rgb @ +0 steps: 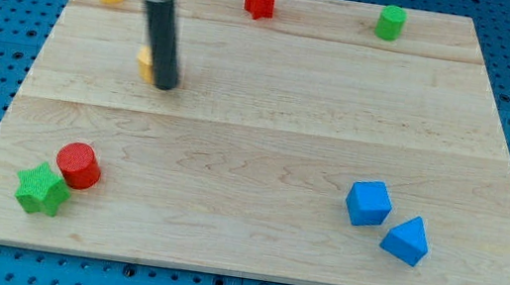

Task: Move the yellow hexagon to the center left of the board

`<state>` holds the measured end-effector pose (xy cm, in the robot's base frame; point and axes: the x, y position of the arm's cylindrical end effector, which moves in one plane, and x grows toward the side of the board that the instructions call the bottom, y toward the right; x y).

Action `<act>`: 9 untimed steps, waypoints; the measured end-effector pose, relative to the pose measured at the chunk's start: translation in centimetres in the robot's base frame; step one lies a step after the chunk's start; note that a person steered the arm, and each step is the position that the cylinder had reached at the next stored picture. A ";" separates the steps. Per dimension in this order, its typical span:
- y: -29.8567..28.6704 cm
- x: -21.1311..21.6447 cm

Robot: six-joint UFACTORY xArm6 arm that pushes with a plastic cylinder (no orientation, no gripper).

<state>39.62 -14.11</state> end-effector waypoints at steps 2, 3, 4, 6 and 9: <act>2.6 -5.1; -0.8 -2.7; -4.7 -1.9; -9.5 0.0; -9.2 0.2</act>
